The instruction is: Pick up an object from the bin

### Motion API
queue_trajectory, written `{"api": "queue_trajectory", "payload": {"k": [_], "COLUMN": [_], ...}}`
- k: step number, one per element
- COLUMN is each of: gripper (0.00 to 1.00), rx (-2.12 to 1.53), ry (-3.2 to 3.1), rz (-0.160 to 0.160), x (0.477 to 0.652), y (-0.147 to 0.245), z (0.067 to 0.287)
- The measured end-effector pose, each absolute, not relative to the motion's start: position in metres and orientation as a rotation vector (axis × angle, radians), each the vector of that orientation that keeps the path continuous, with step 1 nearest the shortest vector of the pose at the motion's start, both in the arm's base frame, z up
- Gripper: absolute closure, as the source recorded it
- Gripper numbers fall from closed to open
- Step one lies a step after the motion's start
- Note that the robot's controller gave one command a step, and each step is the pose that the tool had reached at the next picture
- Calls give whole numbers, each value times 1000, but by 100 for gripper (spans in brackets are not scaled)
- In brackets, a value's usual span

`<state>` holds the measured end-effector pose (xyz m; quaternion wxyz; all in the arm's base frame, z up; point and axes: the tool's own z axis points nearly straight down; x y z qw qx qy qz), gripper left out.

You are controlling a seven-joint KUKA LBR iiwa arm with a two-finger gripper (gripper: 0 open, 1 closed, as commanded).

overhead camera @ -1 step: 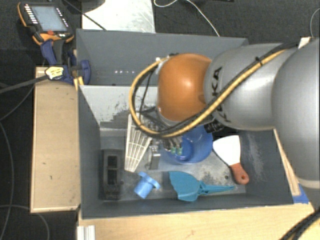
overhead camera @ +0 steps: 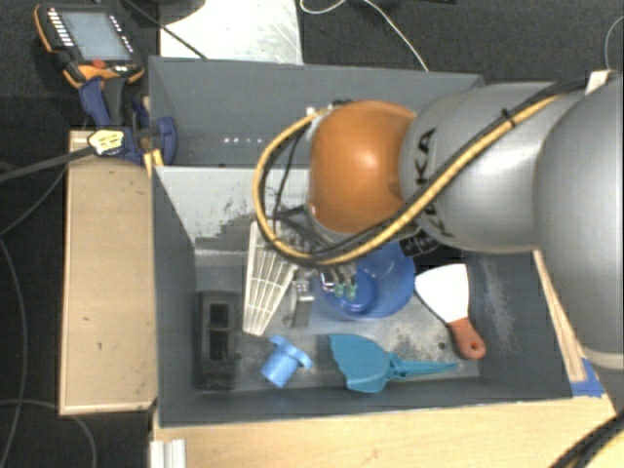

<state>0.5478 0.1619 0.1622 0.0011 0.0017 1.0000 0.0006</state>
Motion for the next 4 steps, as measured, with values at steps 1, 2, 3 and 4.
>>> {"api": "queue_trajectory", "payload": {"k": [1,2,3,4], "gripper": [0,0,0,0], "rx": [-474,-564,-744,-1039], "ry": [3094,3084,3038,2950], "rz": [11,3,11,6], "x": [591,588,584,593], "y": [173,167,188,169], "z": [74,124,100,73]}}
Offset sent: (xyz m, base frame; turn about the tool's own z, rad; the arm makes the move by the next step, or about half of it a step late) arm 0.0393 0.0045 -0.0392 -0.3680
